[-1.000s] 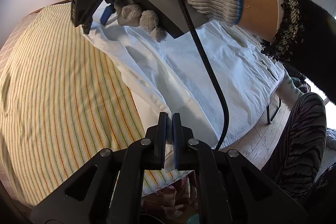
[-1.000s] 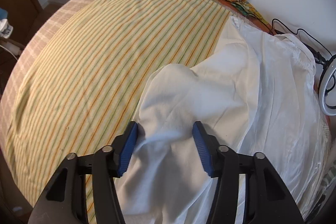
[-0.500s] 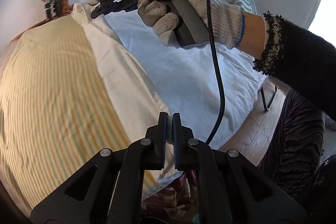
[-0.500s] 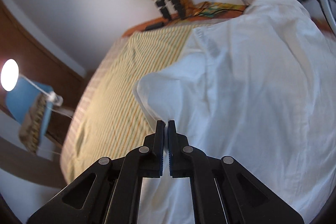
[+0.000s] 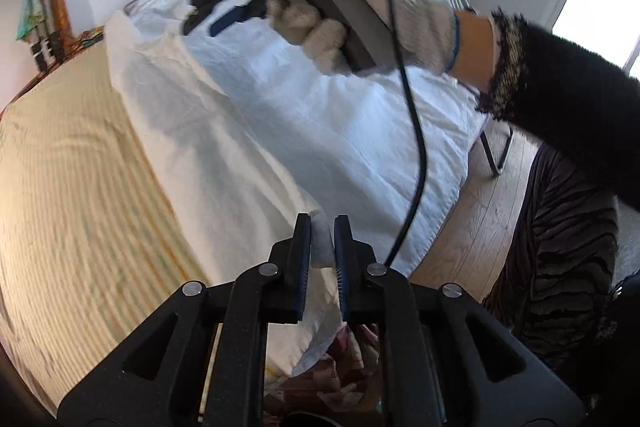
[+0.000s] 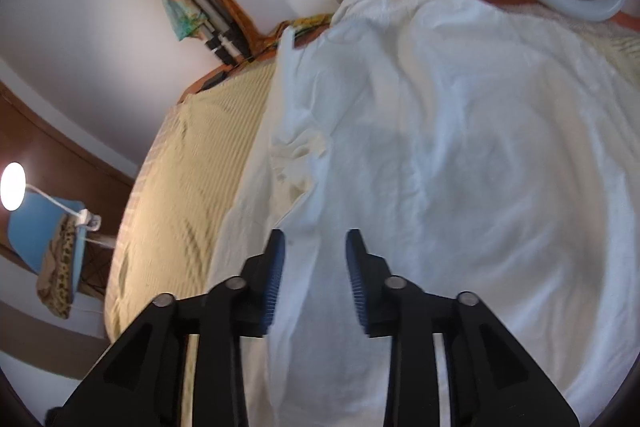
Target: Fold small clothes
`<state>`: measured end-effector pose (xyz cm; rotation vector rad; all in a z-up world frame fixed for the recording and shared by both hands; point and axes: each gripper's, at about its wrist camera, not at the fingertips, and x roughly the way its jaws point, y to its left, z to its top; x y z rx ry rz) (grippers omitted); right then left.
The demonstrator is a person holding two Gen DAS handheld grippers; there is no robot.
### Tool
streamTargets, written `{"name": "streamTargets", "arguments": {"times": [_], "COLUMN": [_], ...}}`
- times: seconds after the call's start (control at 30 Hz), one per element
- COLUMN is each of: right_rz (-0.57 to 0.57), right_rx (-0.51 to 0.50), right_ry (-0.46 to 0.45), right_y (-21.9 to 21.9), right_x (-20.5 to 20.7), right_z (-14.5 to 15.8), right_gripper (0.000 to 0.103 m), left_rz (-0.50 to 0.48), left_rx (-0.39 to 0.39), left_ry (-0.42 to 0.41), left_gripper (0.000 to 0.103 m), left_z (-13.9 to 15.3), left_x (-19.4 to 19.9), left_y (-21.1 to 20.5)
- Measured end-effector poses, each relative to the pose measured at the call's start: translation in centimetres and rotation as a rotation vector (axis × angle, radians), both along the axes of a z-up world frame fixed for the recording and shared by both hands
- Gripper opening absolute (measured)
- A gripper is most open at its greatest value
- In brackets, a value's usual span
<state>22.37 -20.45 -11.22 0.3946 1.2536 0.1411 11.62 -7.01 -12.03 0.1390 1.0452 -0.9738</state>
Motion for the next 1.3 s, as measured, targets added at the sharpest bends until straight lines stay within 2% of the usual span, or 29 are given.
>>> {"name": "streamTargets", "arguments": {"times": [0.13, 0.27, 0.33, 0.4, 0.47, 0.57, 0.73, 0.8, 0.9, 0.97, 1.0, 1.07, 1.2, 1.3], "right_rz": [0.033, 0.098, 0.11, 0.099, 0.089, 0.09, 0.105, 0.14, 0.179, 0.179, 0.169, 0.133, 0.128, 0.104], "right_rx": [-0.051, -0.055, -0.079, -0.049, -0.022, -0.04, 0.085, 0.079, 0.005, 0.009, 0.037, 0.052, -0.003, -0.017], "right_ry": [-0.01, 0.069, 0.098, 0.132, 0.151, 0.175, 0.208, 0.215, 0.195, 0.188, 0.193, 0.183, 0.119, 0.127], "right_y": [0.4, 2.0, 2.2, 2.1, 2.0, 2.2, 3.3, 4.5, 5.9, 6.1, 6.0, 6.0, 5.5, 4.1], "right_x": [-0.3, -0.8, -1.7, -2.7, -3.8, -6.4, -10.4, -11.3, -11.7, -11.7, -11.8, -11.9, -12.5, -13.1], "right_z": [0.8, 0.1, -0.4, -0.7, -0.6, -0.1, 0.5, 0.4, 0.3, 0.4, 0.4, 0.5, 2.8, 2.7], "right_gripper": [0.034, 0.042, 0.042, 0.042, 0.042, 0.042, 0.042, 0.042, 0.042, 0.025, 0.004, 0.003, 0.003, 0.002], "left_rz": [0.124, 0.223, 0.23, 0.21, 0.197, 0.181, 0.198, 0.212, 0.215, 0.214, 0.214, 0.211, 0.198, 0.184], "left_rx": [-0.034, -0.094, -0.105, -0.114, -0.079, 0.002, -0.001, -0.014, -0.027, -0.028, -0.026, -0.016, -0.01, -0.007], "left_ry": [0.008, 0.081, 0.08, 0.063, 0.004, -0.056, 0.017, 0.03, 0.043, 0.044, 0.046, 0.036, 0.028, 0.017], "left_gripper": [0.01, 0.01, 0.01, 0.01, 0.01, 0.01, 0.01, 0.01, 0.01, 0.011, 0.01, 0.01, 0.01, 0.01], "left_z": [0.6, 0.3, 0.4, 1.1, 1.6, 0.9, -1.7, -2.0, -2.0, -2.0, -2.0, -2.0, -1.9, -1.8], "left_x": [1.4, 2.7, 2.6, 2.5, 2.1, 2.0, 2.6, 2.8, 2.8, 2.8, 2.6, 2.5, 2.5, 2.8], "left_y": [3.8, 7.1, 7.8, 7.8, 7.4, 6.7, 6.2, 6.2, 6.3, 6.2, 6.3, 6.1, 5.7, 5.1]}}
